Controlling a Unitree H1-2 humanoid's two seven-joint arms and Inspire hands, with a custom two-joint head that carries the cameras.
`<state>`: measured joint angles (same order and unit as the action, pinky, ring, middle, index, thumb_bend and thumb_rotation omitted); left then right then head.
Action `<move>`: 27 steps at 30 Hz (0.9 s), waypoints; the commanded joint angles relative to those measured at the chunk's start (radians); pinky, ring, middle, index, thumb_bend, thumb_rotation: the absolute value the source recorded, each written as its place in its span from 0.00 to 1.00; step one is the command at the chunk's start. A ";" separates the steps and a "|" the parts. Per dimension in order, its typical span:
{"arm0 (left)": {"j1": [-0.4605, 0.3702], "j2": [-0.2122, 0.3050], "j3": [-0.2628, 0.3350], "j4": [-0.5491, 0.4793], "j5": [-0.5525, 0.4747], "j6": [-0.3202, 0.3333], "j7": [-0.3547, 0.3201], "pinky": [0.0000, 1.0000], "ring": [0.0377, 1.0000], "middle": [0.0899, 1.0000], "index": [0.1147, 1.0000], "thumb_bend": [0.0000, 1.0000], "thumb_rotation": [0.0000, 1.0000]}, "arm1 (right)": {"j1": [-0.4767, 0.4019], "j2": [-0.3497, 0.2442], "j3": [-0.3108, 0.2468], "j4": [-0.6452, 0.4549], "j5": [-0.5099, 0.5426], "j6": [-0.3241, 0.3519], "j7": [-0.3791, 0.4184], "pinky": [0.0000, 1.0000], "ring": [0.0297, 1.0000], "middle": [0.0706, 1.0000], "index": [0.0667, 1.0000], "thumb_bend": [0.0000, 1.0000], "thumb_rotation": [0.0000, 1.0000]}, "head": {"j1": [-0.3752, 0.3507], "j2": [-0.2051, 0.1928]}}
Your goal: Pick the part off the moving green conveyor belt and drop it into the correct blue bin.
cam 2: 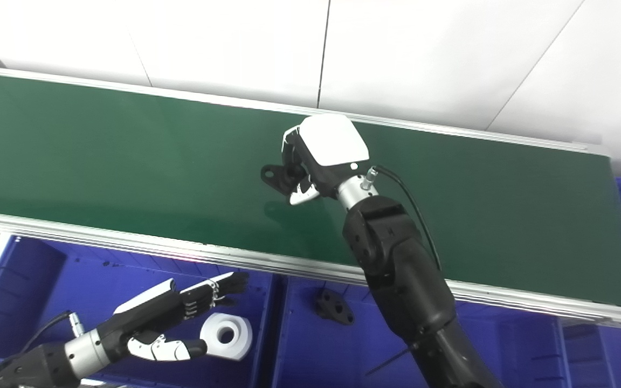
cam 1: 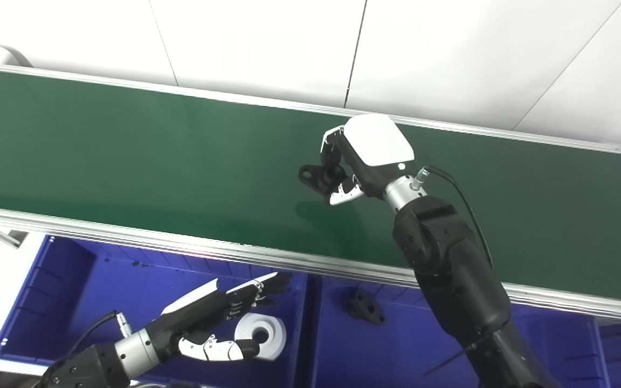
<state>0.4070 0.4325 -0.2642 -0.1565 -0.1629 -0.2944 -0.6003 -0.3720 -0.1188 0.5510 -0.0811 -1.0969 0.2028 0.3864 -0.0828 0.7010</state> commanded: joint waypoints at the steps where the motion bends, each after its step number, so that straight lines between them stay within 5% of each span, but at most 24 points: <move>1: -0.003 0.014 0.002 -0.005 -0.031 -0.023 -0.007 0.93 0.98 1.00 0.98 0.41 0.54 | -0.012 0.014 -0.013 -0.054 -0.017 0.027 0.002 0.59 0.47 0.50 0.41 0.51 0.00 | -0.007 0.003; 3: -0.007 0.013 0.002 -0.003 -0.043 -0.016 -0.013 0.94 0.98 1.00 0.98 0.41 0.53 | -0.001 0.019 -0.019 -0.079 -0.029 0.035 0.019 0.57 0.46 0.50 0.41 0.52 0.00 | -0.017 0.006; 4: -0.009 0.014 0.002 -0.002 -0.047 -0.015 -0.015 0.94 0.98 1.00 0.98 0.40 0.53 | 0.004 0.021 -0.022 -0.091 -0.035 0.037 0.028 0.57 0.59 0.49 0.43 0.52 0.00 | -0.021 0.008; 7: -0.014 0.012 0.001 0.002 -0.053 -0.015 -0.017 0.94 0.99 1.00 0.98 0.39 0.54 | 0.014 0.016 -0.029 -0.120 -0.040 0.030 0.047 0.57 0.61 0.50 0.42 0.52 0.00 | -0.023 0.010; 14: -0.023 0.014 0.007 -0.016 -0.044 0.000 -0.007 0.94 0.98 1.00 0.98 0.38 0.56 | 0.045 0.001 -0.048 -0.140 -0.025 0.008 0.028 0.51 0.56 0.48 0.44 0.52 0.00 | -0.043 0.042; 23: -0.033 0.026 0.008 -0.049 -0.074 0.049 -0.017 0.98 1.00 1.00 1.00 0.37 0.64 | 0.049 0.008 -0.072 -0.188 -0.029 0.032 0.079 0.51 0.57 0.49 0.43 0.52 0.00 | -0.120 0.139; 27: -0.037 0.030 0.013 -0.047 -0.076 0.048 -0.021 1.00 1.00 1.00 1.00 0.36 0.73 | 0.051 0.014 -0.087 -0.202 -0.024 0.027 0.088 0.44 0.55 0.48 0.44 0.50 0.00 | -0.150 0.165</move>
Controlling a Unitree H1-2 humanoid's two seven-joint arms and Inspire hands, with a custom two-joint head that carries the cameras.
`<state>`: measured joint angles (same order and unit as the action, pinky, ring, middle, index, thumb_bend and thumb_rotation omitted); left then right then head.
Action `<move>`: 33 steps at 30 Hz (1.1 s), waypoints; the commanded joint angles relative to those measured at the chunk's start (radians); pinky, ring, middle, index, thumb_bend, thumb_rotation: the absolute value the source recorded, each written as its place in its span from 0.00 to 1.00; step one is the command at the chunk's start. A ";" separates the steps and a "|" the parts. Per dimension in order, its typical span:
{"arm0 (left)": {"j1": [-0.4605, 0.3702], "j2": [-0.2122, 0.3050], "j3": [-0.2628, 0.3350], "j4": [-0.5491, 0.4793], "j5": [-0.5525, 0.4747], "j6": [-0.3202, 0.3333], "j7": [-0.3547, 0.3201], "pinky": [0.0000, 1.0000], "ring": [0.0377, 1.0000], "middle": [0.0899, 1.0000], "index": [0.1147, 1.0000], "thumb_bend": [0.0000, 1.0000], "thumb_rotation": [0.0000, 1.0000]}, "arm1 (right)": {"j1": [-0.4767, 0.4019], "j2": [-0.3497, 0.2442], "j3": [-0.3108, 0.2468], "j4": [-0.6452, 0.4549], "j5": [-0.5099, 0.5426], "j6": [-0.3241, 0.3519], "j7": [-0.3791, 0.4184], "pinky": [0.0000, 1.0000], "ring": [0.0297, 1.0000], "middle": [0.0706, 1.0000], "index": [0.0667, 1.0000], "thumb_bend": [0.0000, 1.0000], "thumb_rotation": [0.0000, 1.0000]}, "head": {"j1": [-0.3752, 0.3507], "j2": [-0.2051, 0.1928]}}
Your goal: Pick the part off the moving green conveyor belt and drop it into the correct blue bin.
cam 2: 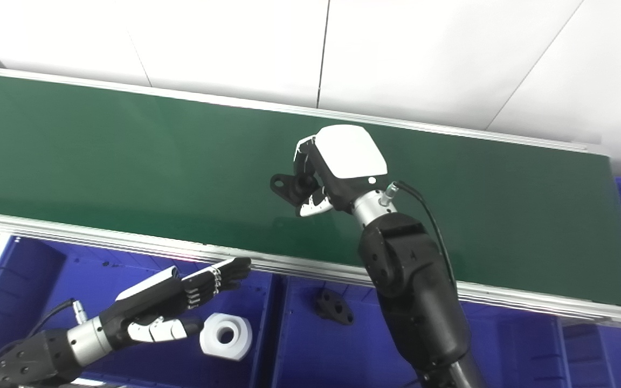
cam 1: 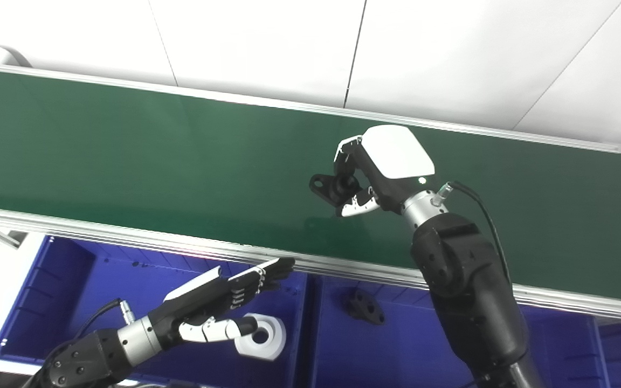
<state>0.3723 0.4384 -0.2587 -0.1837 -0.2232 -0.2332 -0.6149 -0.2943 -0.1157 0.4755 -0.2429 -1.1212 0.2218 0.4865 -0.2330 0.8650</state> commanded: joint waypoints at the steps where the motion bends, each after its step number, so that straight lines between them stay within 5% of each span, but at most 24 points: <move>1: -0.004 0.025 0.009 -0.016 -0.018 -0.015 -0.009 1.00 1.00 1.00 1.00 0.36 0.75 | -0.025 0.011 -0.015 -0.042 -0.001 0.006 -0.011 0.38 0.50 0.50 0.45 0.50 0.00 | -0.009 0.014; 7: -0.021 0.025 0.018 -0.005 -0.080 0.020 -0.038 1.00 1.00 1.00 1.00 0.36 0.73 | -0.016 0.007 -0.033 -0.068 0.007 0.011 0.021 0.32 0.45 0.53 0.46 0.49 0.00 | -0.037 0.048; 33: -0.043 0.023 0.024 0.011 -0.100 0.021 -0.067 1.00 1.00 1.00 1.00 0.40 0.73 | 0.271 0.005 -0.119 -0.409 -0.061 0.019 0.195 0.35 0.43 0.45 0.51 0.50 0.00 | -0.042 0.054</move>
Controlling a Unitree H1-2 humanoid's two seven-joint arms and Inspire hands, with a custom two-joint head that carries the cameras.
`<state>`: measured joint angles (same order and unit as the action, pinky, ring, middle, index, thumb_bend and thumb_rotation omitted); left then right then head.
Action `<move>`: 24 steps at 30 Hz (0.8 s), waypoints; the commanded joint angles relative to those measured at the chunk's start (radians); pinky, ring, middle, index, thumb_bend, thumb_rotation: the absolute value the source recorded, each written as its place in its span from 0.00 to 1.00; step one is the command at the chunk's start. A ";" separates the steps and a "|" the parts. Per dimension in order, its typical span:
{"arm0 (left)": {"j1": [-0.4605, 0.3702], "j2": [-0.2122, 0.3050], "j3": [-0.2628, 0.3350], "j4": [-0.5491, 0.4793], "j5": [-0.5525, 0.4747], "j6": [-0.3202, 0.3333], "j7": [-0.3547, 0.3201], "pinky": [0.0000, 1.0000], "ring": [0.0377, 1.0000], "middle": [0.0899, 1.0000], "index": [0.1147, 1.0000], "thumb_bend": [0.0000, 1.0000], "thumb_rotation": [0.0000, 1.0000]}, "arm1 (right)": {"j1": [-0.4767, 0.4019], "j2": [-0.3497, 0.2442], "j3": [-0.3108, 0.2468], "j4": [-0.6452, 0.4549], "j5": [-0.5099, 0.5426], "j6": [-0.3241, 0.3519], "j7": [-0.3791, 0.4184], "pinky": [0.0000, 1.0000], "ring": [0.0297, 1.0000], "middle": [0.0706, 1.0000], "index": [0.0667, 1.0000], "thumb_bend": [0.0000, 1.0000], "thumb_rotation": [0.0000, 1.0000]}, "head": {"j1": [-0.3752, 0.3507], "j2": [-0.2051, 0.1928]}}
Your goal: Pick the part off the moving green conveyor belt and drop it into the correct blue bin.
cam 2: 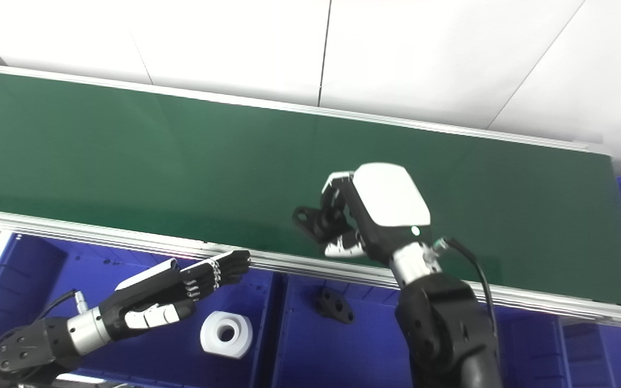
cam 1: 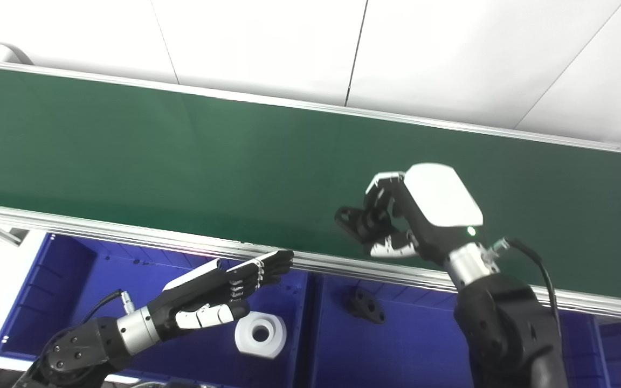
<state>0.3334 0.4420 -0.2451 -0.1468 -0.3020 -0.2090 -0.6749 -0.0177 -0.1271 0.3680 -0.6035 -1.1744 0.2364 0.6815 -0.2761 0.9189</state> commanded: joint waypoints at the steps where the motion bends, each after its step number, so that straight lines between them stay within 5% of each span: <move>1: -0.004 0.020 0.011 -0.028 -0.022 -0.001 -0.007 1.00 1.00 1.00 1.00 0.39 0.73 | 0.003 0.021 -0.017 -0.057 -0.009 0.004 0.005 0.36 0.43 0.45 0.51 0.50 0.00 | 0.000 0.000; 18: -0.027 0.017 0.025 -0.005 -0.055 -0.013 -0.042 1.00 1.00 1.00 1.00 0.41 0.74 | 0.317 0.032 -0.073 -0.183 0.043 -0.041 -0.064 0.34 0.44 0.45 0.51 0.50 0.00 | 0.001 0.010; 24: -0.026 0.013 0.031 -0.001 -0.057 -0.015 -0.047 1.00 1.00 1.00 1.00 0.41 0.74 | 0.404 0.005 -0.075 -0.110 0.106 -0.100 -0.203 0.36 0.42 0.43 0.52 0.50 0.00 | 0.005 0.011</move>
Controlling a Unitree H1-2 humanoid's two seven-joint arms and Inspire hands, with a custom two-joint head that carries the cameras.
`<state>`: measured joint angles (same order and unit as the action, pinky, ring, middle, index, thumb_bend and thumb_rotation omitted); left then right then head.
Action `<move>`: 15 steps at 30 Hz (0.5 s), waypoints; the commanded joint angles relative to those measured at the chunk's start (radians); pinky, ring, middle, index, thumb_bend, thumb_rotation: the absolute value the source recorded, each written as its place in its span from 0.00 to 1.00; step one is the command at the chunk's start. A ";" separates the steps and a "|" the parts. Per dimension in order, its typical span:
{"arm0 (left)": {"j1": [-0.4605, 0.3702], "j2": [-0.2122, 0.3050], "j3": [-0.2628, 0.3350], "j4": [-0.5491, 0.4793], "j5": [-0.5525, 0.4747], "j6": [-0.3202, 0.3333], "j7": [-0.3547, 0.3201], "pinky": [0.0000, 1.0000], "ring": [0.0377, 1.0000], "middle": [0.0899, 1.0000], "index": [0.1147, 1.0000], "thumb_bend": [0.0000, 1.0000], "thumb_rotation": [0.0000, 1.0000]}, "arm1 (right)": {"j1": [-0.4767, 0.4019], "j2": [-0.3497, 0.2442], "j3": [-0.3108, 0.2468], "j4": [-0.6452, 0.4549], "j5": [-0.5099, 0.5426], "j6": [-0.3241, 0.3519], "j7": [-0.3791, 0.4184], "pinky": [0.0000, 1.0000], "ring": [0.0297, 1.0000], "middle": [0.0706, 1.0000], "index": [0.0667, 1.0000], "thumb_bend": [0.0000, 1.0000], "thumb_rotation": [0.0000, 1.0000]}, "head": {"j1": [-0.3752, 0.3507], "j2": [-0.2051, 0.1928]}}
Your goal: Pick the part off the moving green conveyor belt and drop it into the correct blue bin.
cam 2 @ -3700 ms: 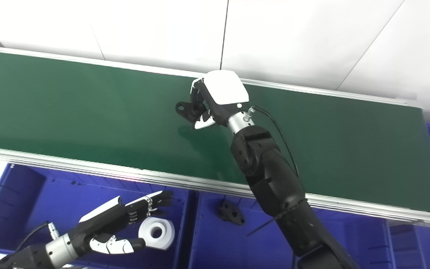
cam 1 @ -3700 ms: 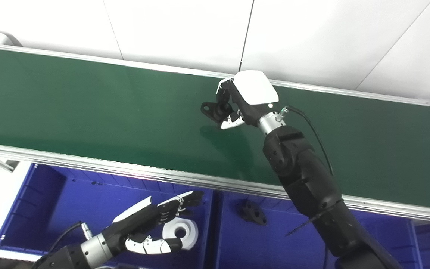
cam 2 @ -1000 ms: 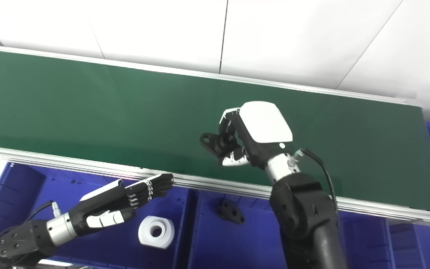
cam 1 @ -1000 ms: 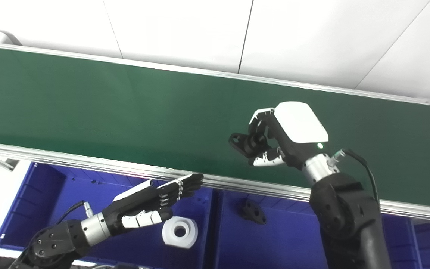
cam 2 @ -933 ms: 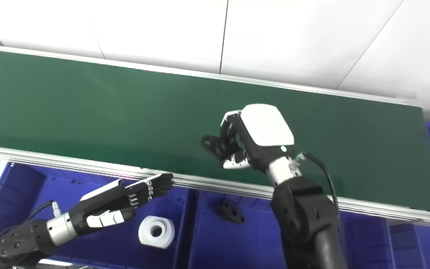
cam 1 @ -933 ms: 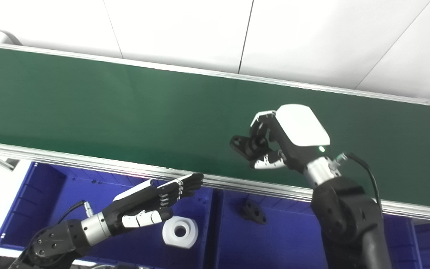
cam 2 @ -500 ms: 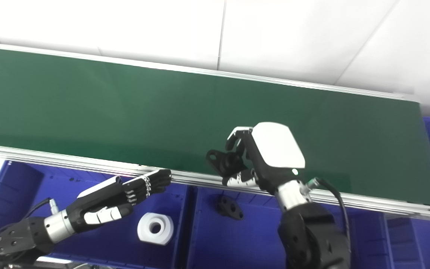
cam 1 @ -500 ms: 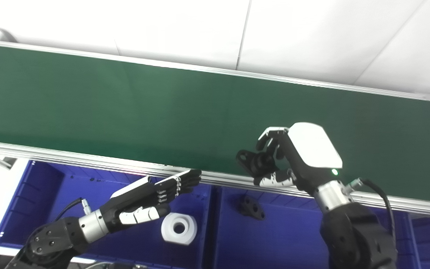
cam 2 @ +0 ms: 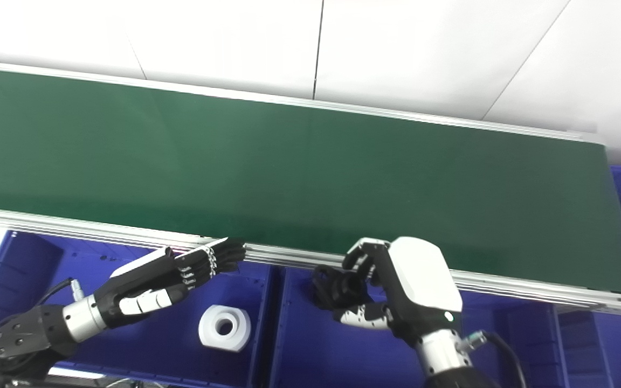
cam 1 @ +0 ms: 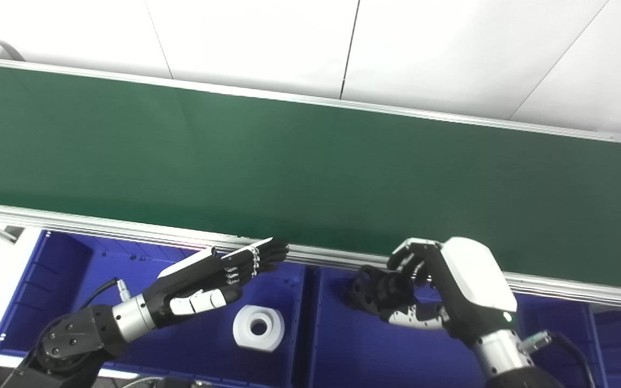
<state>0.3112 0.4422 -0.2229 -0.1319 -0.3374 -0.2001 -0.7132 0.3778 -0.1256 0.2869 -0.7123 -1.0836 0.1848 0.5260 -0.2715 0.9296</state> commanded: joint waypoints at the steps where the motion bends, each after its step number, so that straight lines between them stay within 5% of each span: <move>1: -0.003 0.012 0.009 -0.017 -0.021 -0.025 -0.009 1.00 1.00 1.00 1.00 0.40 0.74 | 0.016 0.006 0.010 0.017 0.016 -0.053 -0.067 0.36 0.42 0.45 0.51 0.50 0.00 | 0.000 0.000; 15: 0.021 0.015 0.026 -0.042 -0.015 -0.006 -0.001 1.00 1.00 1.00 1.00 0.41 0.74 | 0.084 -0.029 0.060 0.141 0.038 -0.059 -0.167 0.38 0.42 0.43 0.51 0.50 0.00 | 0.025 0.000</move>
<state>0.3264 0.4421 -0.2032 -0.1372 -0.3372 -0.1930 -0.7144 0.4463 -0.1550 0.3365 -0.5622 -1.0552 0.1719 0.3908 -0.2470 0.9296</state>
